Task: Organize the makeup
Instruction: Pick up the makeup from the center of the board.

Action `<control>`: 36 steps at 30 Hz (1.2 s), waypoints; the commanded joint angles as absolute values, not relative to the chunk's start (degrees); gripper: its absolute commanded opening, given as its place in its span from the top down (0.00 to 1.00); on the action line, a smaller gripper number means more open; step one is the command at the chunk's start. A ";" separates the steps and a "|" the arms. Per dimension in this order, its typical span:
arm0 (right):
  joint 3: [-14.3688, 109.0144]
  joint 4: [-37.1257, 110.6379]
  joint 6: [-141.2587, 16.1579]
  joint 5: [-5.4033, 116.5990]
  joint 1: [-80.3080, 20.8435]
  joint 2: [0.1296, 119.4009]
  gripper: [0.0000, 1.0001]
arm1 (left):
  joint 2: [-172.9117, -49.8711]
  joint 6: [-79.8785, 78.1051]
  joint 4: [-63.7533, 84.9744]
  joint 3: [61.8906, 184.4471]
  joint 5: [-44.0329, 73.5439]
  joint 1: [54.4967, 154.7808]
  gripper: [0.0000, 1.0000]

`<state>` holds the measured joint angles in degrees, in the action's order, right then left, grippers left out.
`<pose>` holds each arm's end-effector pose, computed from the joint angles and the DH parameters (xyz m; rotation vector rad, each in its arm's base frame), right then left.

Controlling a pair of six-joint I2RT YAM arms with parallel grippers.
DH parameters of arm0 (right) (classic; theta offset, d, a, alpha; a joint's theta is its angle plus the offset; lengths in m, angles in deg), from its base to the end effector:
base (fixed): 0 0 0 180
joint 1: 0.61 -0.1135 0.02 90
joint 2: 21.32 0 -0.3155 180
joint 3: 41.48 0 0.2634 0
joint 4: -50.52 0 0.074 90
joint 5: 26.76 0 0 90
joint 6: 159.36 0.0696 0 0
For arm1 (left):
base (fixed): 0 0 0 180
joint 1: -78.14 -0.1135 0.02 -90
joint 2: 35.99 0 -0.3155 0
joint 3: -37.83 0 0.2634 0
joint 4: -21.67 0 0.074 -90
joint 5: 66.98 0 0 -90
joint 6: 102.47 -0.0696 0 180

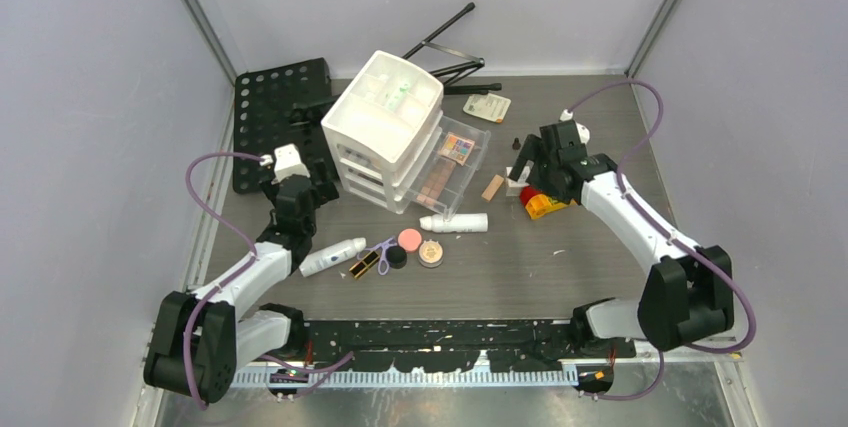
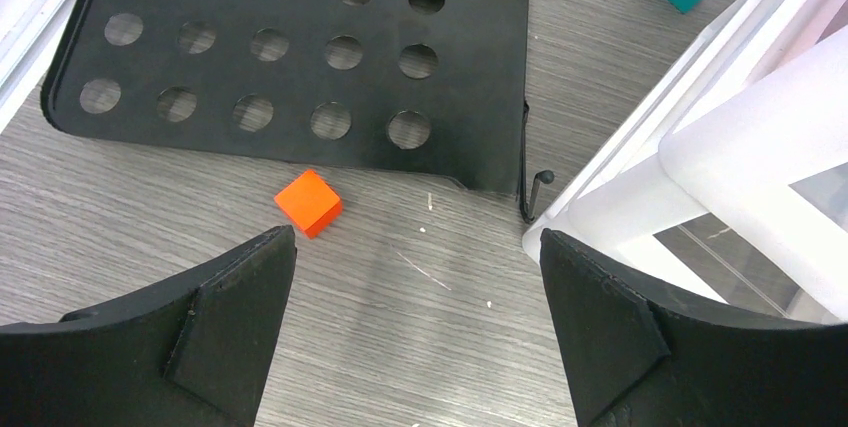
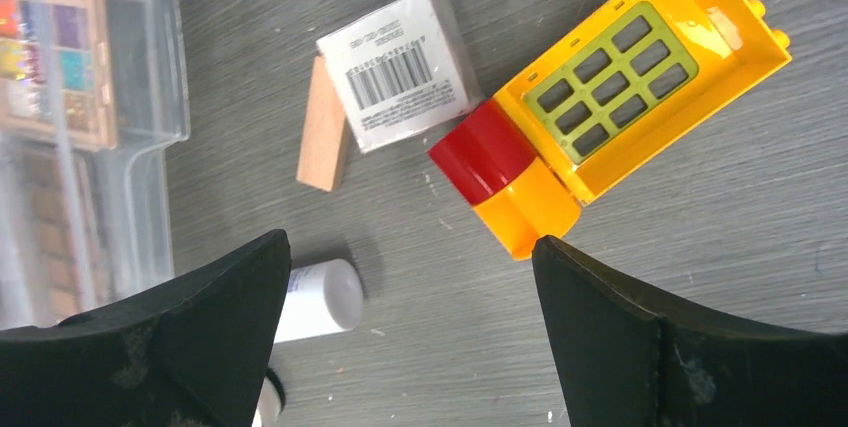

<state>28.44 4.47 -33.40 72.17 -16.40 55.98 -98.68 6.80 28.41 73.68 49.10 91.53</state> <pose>0.2886 0.0704 0.2728 0.5004 2.4460 0.1845 0.2391 -0.0255 0.2280 -0.3962 1.8428 0.0479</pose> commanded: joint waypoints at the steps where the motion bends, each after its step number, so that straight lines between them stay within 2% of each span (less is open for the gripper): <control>1: 28.63 7.01 -29.80 70.76 -18.68 49.46 0.05 | -99.08 6.68 30.75 75.74 49.70 91.59 0.06; 9: 33.75 2.39 -28.14 80.88 -30.76 49.44 0.05 | -98.76 6.85 30.71 75.57 49.82 91.59 0.06; 21: 33.89 6.69 -21.99 84.76 -50.93 49.83 0.06 | -96.36 7.73 27.61 74.96 52.25 91.58 0.07; 29: 36.71 7.28 -22.08 89.16 -61.82 60.37 0.06 | -96.37 8.26 27.33 75.12 52.01 91.58 0.07; 36: 36.57 10.20 -20.96 89.98 -63.41 70.72 0.05 | -96.82 8.58 27.91 75.26 52.17 91.55 0.07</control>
